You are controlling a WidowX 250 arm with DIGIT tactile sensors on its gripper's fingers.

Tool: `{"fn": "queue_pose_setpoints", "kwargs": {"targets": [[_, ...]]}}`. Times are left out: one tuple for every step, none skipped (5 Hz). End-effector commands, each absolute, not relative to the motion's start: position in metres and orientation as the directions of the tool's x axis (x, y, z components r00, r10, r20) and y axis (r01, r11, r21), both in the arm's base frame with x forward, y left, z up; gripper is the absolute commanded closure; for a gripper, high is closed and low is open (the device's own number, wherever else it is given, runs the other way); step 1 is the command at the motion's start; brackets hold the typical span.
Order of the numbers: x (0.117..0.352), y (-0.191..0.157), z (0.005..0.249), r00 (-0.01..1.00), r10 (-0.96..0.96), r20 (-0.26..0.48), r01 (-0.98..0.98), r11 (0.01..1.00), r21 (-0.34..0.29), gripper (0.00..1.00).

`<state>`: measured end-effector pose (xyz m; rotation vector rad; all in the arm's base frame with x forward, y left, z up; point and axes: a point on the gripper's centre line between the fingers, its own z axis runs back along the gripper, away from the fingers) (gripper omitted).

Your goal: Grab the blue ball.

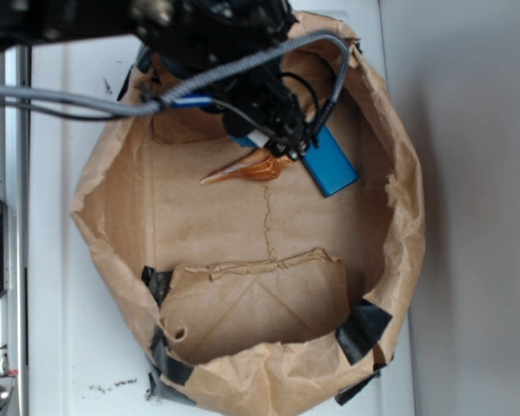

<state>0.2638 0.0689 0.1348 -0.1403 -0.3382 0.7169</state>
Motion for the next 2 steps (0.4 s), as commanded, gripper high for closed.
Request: {"fn": "queue_pose_setpoints", "kwargs": {"targets": [[0.2337,0.0629,0.1758,0.877,0.261,0.403,-0.186,0.959,-0.216,1.00],[0.2317,0.0640,0.1784,0.911,0.128,0.392,-0.048,0.977,-0.206,1.00]]}}
